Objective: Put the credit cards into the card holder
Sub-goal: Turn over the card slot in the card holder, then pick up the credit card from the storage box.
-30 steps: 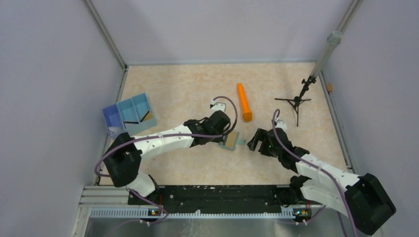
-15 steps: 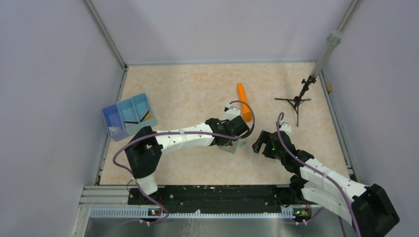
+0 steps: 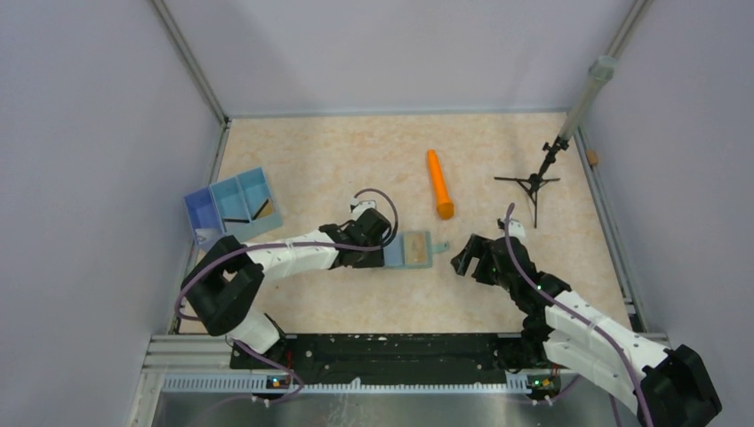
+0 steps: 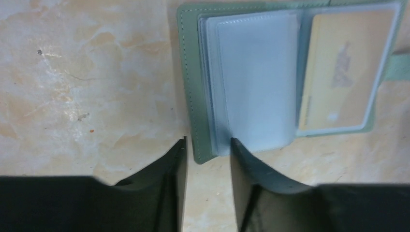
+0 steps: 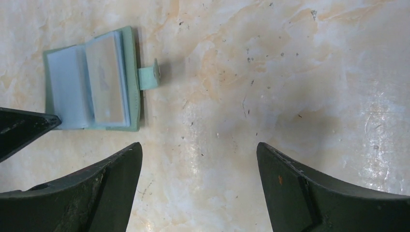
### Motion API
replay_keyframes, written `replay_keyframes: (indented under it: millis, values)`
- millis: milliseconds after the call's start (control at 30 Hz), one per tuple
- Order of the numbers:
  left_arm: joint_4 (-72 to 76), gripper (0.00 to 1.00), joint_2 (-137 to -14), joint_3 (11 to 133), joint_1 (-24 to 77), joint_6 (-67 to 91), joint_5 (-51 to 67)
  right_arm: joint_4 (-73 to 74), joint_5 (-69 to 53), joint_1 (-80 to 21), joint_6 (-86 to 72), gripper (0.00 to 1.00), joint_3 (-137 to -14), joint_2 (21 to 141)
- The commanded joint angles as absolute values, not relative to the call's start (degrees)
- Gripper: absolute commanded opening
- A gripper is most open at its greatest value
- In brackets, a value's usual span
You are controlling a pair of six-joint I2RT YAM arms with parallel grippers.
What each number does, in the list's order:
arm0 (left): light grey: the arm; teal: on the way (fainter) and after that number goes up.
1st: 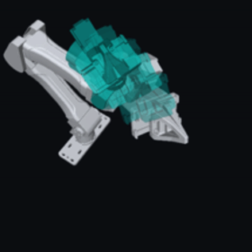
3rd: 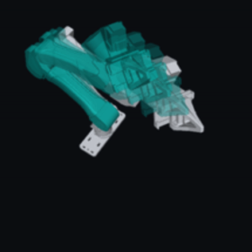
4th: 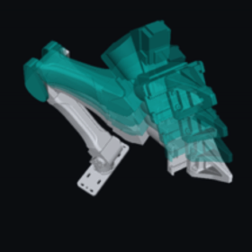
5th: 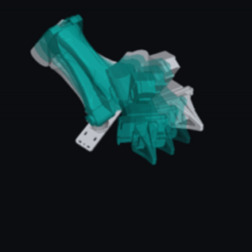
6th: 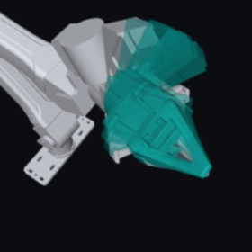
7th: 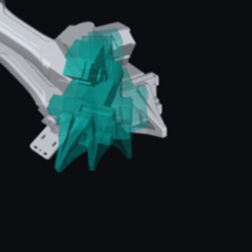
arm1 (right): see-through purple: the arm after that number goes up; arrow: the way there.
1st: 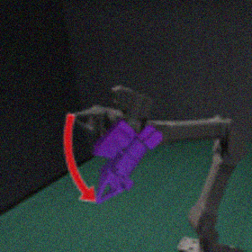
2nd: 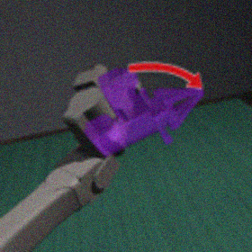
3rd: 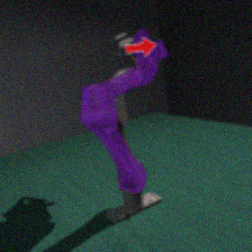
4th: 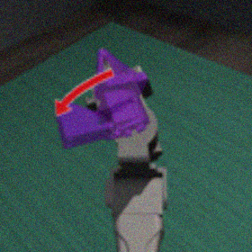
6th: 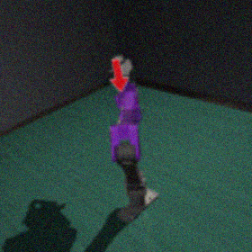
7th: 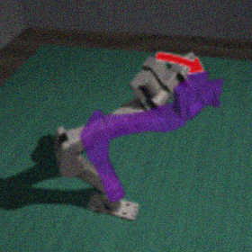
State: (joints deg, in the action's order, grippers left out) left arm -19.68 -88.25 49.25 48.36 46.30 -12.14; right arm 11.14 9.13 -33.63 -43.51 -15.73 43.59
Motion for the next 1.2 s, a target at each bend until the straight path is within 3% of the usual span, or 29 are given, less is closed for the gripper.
replay_keyframes:
  millis: [0, 133, 333, 500, 733, 933, 1167]
  values:
    - [-17.2, 0.48, -84.6, 47.5, 47.2, 45.8, -9.8, 9.4, 7.8, -33.8, -42.4, 0.86, -16.2, 43.9]
    - [-18.7, 0.75, -78.7, 46.3, 45.0, 43.7, -9.9, 10.6, 8.3, -33.8, -40.7, 0.88, -18.6, 44.1]
    - [-25.8, 0.98, -68.8, 48.1, 35.5, 39.0, -7.4, 9.1, 5.3, -32.5, -36.6, 0.99, -23.0, 45.2]
    - [-36.9, 0.99, -69.2, 55.9, 20.7, 33.5, -8.6, 7.7, 1.0, -31.2, -33.3, 0.99, -26.0, 47.1]
    - [-39.6, 0.99, -76.2, 63.2, 3.2, 27.6, -10.4, 5.9, -2.1, -30.9, -32.5, 0.99, -27.4, 49.6]
    - [-39.5, 0.97, -85.3, 69.5, -2.5, 23.7, -15.0, 4.5, -4.5, -30.7, -33.5, 0.99, -25.5, 50.5]
    - [-37.4, 0.8, -92.0, 72.9, -3.8, 20.8, -10.1, 4.9, -5.0, -30.6, -33.6, 0.98, -24.5, 50.7]
